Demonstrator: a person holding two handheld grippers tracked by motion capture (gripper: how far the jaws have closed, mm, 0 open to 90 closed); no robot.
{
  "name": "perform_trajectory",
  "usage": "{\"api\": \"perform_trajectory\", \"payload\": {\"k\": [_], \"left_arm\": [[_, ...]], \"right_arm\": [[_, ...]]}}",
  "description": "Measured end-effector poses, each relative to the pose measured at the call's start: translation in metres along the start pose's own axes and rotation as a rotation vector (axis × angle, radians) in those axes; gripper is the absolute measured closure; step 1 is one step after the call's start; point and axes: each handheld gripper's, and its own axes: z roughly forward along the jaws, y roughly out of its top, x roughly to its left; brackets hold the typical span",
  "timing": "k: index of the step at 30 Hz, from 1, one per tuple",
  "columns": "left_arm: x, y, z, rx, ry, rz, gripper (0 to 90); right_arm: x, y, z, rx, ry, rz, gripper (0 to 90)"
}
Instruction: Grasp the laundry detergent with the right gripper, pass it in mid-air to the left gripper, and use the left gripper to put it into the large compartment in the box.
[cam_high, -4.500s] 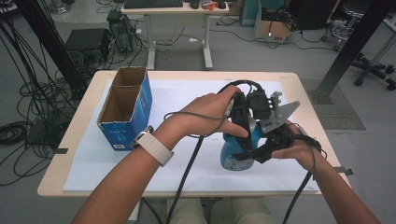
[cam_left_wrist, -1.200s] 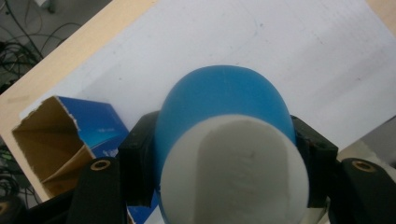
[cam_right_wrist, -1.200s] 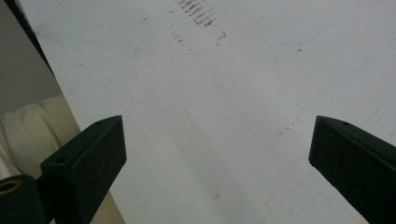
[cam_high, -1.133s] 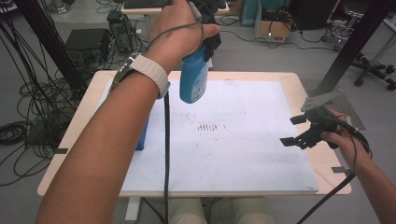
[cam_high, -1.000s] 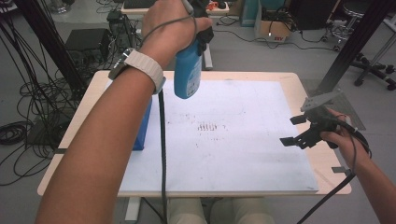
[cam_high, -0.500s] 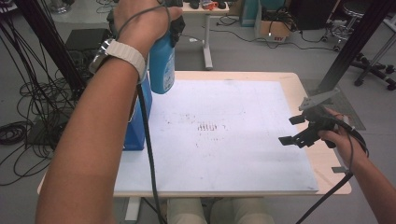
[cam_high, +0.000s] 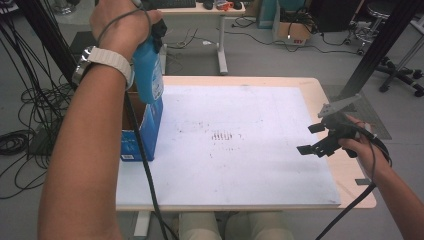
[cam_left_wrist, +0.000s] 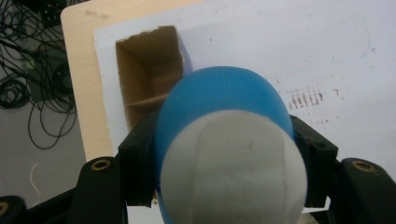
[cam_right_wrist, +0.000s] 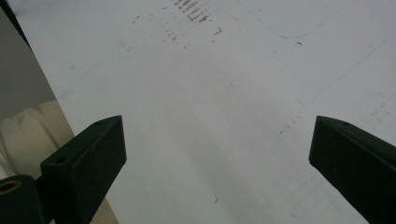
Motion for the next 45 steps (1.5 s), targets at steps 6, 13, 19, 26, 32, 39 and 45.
{"api": "perform_trajectory", "payload": {"k": [6, 13, 19, 26, 32, 39, 45], "left_arm": [[0.012, -0.006, 0.004, -0.001, 0.034, -0.013, 37.5], [0.027, -0.012, 0.013, 0.013, 0.039, -0.044, 37.5], [0.04, -0.019, 0.021, 0.026, 0.033, -0.077, 37.4], [0.048, -0.027, 0.031, 0.024, 0.037, -0.094, 37.5], [0.051, -0.032, 0.045, 0.037, 0.031, -0.094, 37.4], [0.053, -0.035, 0.059, 0.041, 0.022, -0.095, 37.5], [0.056, -0.037, 0.071, 0.048, 0.023, -0.089, 37.5]], "right_arm": [[0.001, 0.001, 0.003, 0.004, 0.002, 0.015, 4.2], [0.0, 0.001, 0.004, 0.007, 0.005, -0.008, 4.1], [0.001, 0.001, 0.005, 0.009, 0.01, -0.004, 4.1], [0.001, 0.002, 0.007, -0.001, 0.012, 0.003, 4.2], [0.001, 0.002, 0.008, 0.0, 0.014, -0.008, 4.2], [0.001, 0.001, 0.007, 0.005, 0.015, 0.002, 4.2], [0.0, 0.001, 0.008, 0.008, 0.014, 0.008, 4.1]]}}
